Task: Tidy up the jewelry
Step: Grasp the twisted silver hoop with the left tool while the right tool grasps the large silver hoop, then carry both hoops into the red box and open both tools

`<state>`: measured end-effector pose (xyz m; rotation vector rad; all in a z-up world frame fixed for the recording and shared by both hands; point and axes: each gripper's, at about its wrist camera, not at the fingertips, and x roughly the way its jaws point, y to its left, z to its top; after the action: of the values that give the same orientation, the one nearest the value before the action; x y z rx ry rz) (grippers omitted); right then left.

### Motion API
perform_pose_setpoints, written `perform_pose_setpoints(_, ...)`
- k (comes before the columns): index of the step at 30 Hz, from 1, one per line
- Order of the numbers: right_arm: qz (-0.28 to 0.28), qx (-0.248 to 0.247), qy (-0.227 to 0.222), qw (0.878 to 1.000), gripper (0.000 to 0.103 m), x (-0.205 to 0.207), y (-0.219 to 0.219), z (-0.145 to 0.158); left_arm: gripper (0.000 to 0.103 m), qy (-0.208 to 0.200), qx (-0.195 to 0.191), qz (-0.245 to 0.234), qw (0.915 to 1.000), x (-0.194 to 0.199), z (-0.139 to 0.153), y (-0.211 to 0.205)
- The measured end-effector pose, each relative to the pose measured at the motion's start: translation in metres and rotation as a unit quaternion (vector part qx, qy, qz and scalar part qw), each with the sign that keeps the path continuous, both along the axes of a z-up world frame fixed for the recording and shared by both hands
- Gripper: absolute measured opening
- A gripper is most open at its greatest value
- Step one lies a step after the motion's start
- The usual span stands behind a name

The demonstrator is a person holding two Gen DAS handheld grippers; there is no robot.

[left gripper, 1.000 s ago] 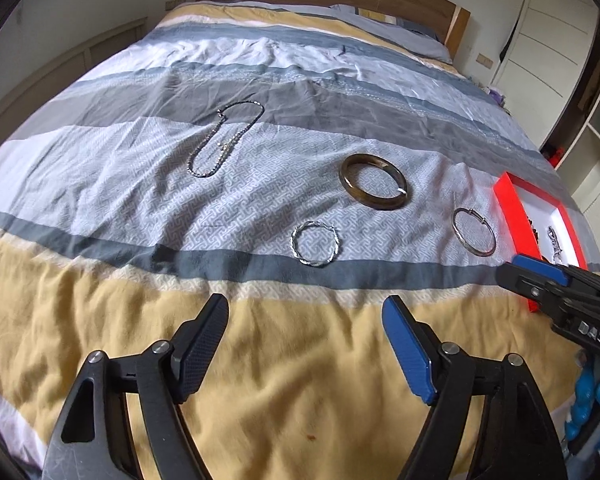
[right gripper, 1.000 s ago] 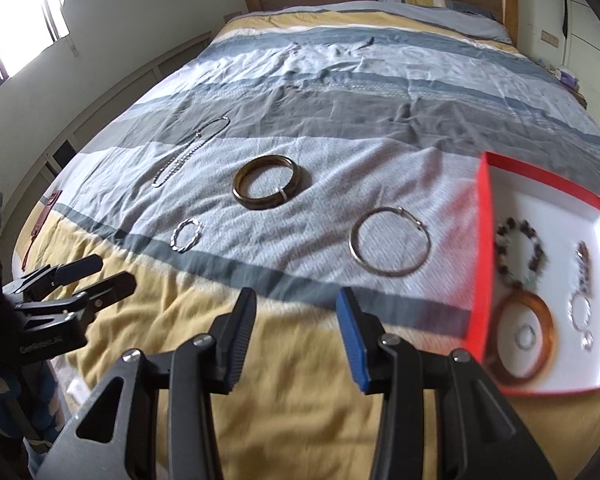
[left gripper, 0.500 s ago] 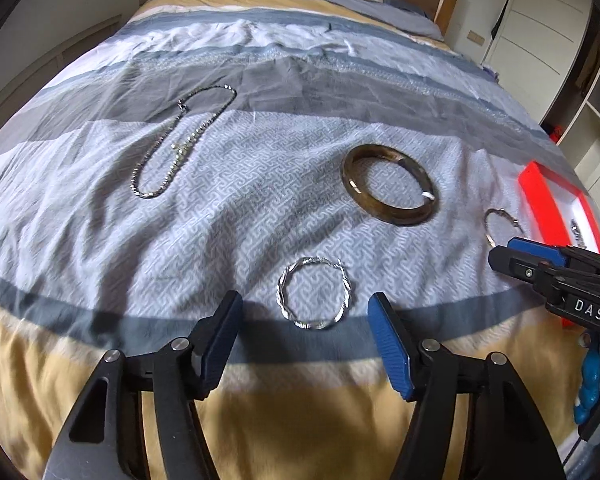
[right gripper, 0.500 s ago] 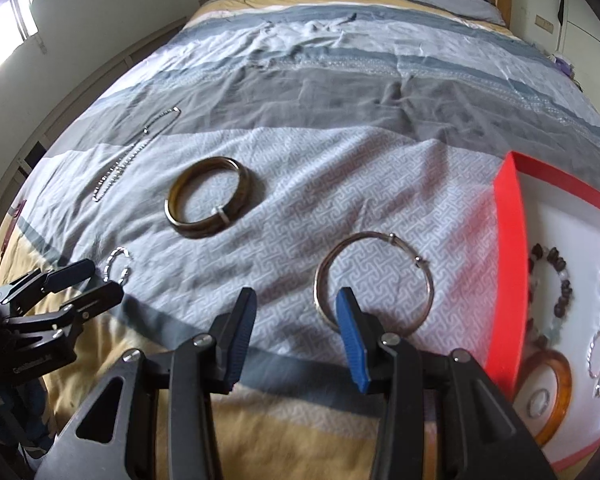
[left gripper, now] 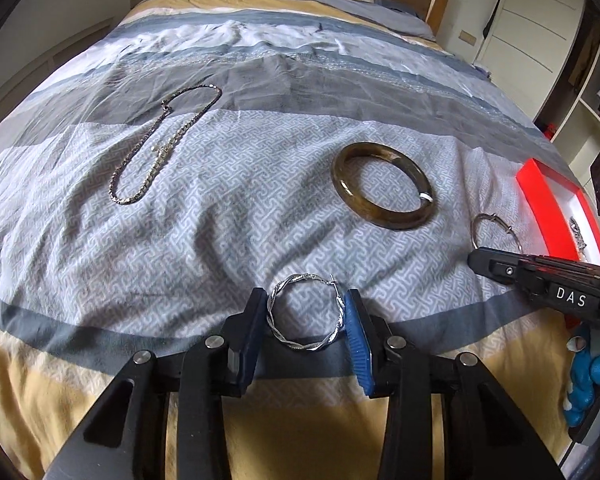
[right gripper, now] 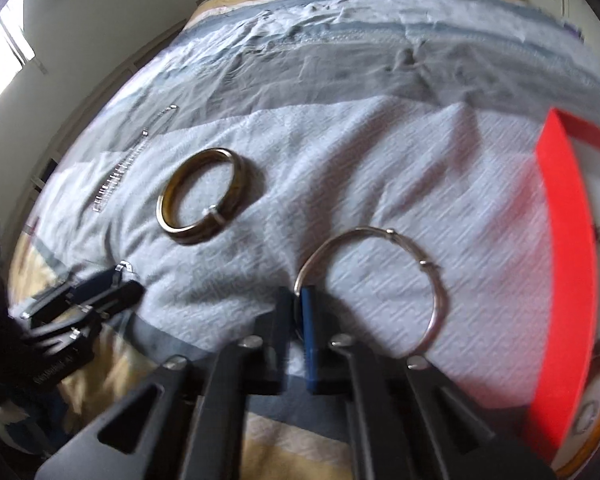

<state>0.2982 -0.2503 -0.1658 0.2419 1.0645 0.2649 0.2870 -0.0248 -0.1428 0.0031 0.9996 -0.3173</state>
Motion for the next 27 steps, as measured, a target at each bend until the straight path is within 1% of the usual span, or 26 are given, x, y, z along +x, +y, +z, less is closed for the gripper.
perform_pose_setpoints(6,0.013,0.018,-0.018,1.0,0.004,-0.019,0.01,0.013,0.039,-0.002,0.001,0.005,1.0,-0.019,0.011,0.004)
perform_pose_setpoints(12,0.021,0.054,-0.043,0.997,0.004,-0.049,0.027,0.042,0.039,-0.01,0.002,0.015,0.9998,-0.046,0.03,0.015)
perform_pose_setpoints(14,0.022,0.072,-0.049,0.996,0.004,-0.062,0.031,0.052,0.039,-0.015,0.001,0.018,0.9997,-0.056,0.039,0.019)
perform_pose_setpoints(22,0.027,0.106,-0.074,0.991,0.004,-0.115,0.042,0.091,0.039,-0.049,0.004,0.015,0.9987,-0.101,0.081,0.027)
perform_pose_setpoints(27,0.025,0.116,-0.094,0.989,0.004,-0.147,0.044,0.113,0.039,-0.069,0.0,0.003,0.9976,-0.126,0.105,0.021)
